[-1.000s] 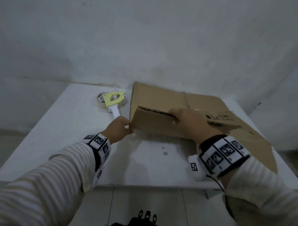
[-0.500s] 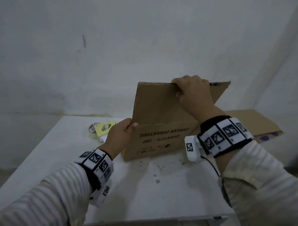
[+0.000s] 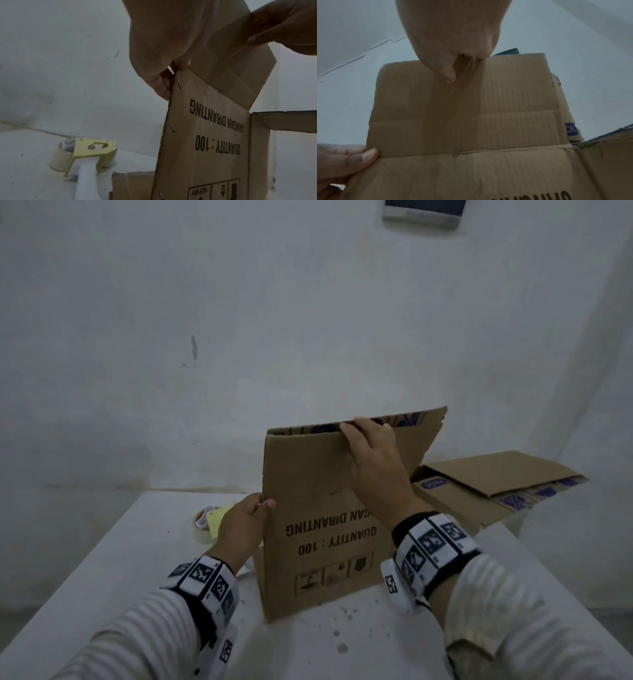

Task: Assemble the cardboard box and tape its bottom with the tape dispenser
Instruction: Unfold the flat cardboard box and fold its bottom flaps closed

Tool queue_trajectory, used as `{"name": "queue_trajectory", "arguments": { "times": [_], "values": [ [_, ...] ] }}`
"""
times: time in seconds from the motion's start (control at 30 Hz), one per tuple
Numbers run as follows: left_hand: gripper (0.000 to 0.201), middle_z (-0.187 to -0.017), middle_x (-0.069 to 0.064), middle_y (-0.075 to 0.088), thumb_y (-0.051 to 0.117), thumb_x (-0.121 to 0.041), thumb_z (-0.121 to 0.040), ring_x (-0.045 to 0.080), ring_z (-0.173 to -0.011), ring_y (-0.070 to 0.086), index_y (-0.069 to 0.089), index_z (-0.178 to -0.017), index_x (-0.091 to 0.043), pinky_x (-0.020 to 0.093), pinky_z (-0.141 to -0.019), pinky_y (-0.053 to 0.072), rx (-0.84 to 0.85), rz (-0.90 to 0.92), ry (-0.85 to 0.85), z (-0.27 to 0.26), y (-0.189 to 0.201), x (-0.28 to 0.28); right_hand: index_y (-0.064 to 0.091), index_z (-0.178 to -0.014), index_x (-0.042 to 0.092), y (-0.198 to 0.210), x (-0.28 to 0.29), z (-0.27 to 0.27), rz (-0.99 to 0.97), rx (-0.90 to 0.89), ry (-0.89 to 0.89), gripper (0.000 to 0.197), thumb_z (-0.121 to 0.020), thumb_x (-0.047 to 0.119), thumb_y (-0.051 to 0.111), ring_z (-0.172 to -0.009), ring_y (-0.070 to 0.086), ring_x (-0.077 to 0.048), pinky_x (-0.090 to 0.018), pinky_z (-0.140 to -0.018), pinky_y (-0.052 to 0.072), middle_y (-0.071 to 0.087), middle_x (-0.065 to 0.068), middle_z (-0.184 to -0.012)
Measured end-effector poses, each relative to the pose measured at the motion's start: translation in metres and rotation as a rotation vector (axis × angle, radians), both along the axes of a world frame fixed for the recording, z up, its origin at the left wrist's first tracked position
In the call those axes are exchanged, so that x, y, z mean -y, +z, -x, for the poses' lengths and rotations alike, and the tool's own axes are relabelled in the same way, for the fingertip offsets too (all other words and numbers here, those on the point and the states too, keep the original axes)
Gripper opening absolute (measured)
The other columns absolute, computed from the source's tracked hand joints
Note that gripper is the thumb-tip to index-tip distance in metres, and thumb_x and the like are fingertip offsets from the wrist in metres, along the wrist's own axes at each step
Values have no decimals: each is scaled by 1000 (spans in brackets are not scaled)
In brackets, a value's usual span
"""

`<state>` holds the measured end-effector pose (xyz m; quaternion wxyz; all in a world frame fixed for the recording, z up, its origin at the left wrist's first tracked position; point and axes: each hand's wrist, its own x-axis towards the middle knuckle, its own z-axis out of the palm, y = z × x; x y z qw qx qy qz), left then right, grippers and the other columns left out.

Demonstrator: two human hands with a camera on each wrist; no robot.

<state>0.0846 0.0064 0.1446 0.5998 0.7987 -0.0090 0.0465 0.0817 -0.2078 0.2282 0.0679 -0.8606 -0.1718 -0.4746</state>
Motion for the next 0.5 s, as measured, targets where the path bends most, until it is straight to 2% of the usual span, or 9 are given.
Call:
{"name": "queue_trajectory", "arguments": {
  "times": [0.07, 0.13, 0.2, 0.23, 0.27, 0.3, 0.33, 0.4, 0.5],
  "values": [
    [22, -97, 8, 72, 50, -54, -72, 32, -95, 67, 63, -79, -39, 55, -89, 52, -20, 26, -13, -5, -3, -4, 64, -102, 4, -1, -4, -2, -37, 35, 7, 38, -67, -11, 69, -97, 40, -23, -54, -98, 44, 62, -16, -98],
    [25, -102, 6, 72, 51, -58, -71, 29, -99, 67, 65, -84, -41, 54, -92, 51, -42, 39, -57, -10, -10, -9, 61, -92, 8, 0, -8, -5, -48, 12, -18, 34, -64, -10, 66, -88, 44, -25, -44, -94, 38, 62, -11, -89],
    [35, -110, 2, 70, 51, -60, -72, 26, -104, 65, 65, -98, -42, 52, -94, 51, -67, 50, -124, -3, -1, -8, 61, -92, 8, 2, -10, -8, -67, -49, -28, 31, -66, -9, 61, -88, 55, -30, -43, -95, 36, 65, -10, -92],
    [35, -113, 2, 69, 50, -52, -78, 25, -105, 64, 63, -108, -39, 51, -93, 52, -80, 70, -150, 4, 10, -4, 61, -94, 8, 5, -10, -8, -75, -82, -33, 31, -68, -9, 59, -92, 58, -32, -47, -98, 37, 66, -11, -97],
    [32, -112, 2, 68, 48, -38, -86, 25, -103, 63, 61, -114, -32, 49, -91, 53, -107, 103, -154, 6, 16, -1, 62, -96, 7, 7, -11, -7, -80, -116, -38, 31, -71, -9, 58, -97, 58, -34, -50, -101, 37, 67, -11, -104],
    [30, -108, 4, 66, 43, -23, -92, 25, -98, 62, 60, -116, -26, 45, -87, 55, -152, 164, -150, 4, 19, 0, 62, -99, 7, 9, -10, -6, -85, -149, -43, 31, -73, -8, 58, -103, 57, -34, -52, -104, 34, 66, -12, -111],
    [32, -102, 5, 64, 38, -15, -94, 24, -91, 60, 62, -113, -21, 41, -81, 55, -190, 220, -145, 3, 22, 1, 62, -102, 7, 11, -10, -5, -88, -175, -48, 30, -75, -7, 58, -108, 55, -35, -52, -106, 32, 65, -12, -117],
    [38, -95, 4, 64, 32, -25, -97, 23, -84, 58, 67, -106, -19, 38, -75, 54, -215, 288, -149, -1, 23, 1, 62, -106, 6, 13, -9, -4, -86, -187, -52, 32, -77, -8, 57, -109, 55, -35, -52, -107, 31, 64, -13, -120],
    [49, -99, -4, 71, 33, -55, -95, 22, -90, 66, 70, -107, -25, 37, -78, 56, -230, 278, -164, -3, 25, -1, 63, -104, 3, 9, -7, 0, -90, -151, -36, 36, -72, -13, 58, -104, 59, -37, -56, -104, 35, 67, -15, -115]
  ]
}}
